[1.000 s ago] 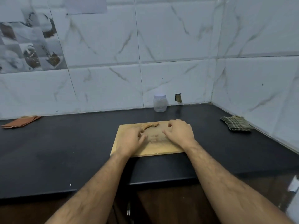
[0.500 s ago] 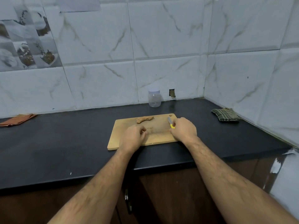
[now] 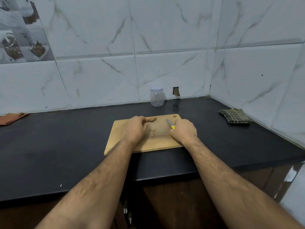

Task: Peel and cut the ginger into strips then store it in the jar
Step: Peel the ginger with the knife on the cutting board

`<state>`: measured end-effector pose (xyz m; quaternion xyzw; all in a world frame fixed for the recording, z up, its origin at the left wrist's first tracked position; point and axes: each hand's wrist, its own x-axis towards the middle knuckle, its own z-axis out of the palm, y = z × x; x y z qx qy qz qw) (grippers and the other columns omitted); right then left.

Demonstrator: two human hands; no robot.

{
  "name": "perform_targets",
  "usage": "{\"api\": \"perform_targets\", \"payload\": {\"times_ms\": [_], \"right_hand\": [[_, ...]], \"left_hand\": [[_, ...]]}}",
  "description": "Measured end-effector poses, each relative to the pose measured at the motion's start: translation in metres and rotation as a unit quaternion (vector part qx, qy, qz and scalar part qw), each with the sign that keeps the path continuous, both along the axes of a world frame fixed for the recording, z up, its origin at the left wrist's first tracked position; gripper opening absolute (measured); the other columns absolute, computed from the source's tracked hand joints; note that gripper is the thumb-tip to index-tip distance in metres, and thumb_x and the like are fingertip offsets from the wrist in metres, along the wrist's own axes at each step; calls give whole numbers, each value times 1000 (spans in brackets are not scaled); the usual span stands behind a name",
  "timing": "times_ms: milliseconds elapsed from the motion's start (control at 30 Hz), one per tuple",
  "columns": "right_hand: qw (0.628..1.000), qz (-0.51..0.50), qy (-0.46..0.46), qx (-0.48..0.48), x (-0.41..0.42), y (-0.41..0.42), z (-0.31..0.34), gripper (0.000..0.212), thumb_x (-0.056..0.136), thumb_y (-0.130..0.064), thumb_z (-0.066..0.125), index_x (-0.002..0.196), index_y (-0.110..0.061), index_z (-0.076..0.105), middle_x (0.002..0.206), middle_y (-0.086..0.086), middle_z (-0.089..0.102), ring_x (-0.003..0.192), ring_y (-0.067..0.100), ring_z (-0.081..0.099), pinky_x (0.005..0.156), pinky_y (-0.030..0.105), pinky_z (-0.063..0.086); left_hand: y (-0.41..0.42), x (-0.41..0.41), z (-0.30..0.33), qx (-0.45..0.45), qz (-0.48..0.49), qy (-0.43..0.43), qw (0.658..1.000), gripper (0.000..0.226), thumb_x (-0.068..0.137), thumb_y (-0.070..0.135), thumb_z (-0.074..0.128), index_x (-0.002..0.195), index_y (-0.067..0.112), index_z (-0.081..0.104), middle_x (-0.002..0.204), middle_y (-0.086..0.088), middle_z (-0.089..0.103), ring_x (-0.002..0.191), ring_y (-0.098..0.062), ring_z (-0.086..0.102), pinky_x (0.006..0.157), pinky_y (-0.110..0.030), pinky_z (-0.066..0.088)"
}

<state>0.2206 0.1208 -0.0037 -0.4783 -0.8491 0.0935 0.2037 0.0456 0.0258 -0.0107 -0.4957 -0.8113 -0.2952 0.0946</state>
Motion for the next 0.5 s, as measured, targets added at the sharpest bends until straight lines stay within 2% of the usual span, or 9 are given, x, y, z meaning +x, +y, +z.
{"api": "perform_targets", "payload": {"times_ms": [67,167,300,400,500], "right_hand": [[999,9,38,-2,-7,2,-2,11,86,-21,56,86,-11,62,84,1,58,73,21,53,51,28,35],[991,19,132,-28,-20,3,-3,19,90,-23,54,80,-9,62,79,1,59,73,23,53,56,33,38],[973,9,219,-77,-32,8,-6,30,94,-20,44,64,-15,44,77,3,58,68,22,51,51,32,31],[971,18,224,-82,-37,11,-8,28,98,-21,39,72,-16,46,79,2,56,72,22,52,50,31,29],[975,35,214,-54,-40,13,-13,24,102,-22,38,89,-13,57,83,0,55,76,22,52,55,32,31]], "left_hand": [[7,-9,0,1,3,-3,1000,19,96,29,59,111,22,69,110,2,67,100,-17,62,81,-34,51],[18,-21,3,6,15,-6,1000,25,97,34,59,117,21,69,117,1,67,106,-18,61,87,-34,50],[36,-33,11,-20,20,-14,999,40,95,40,62,131,21,63,131,1,63,121,-20,56,98,-38,49],[46,-37,17,-61,22,-13,998,45,94,41,64,135,23,59,136,1,61,124,-22,55,101,-41,48],[53,-37,18,-108,17,-4,994,38,96,34,61,134,27,61,135,3,62,123,-21,55,101,-40,47]]}}
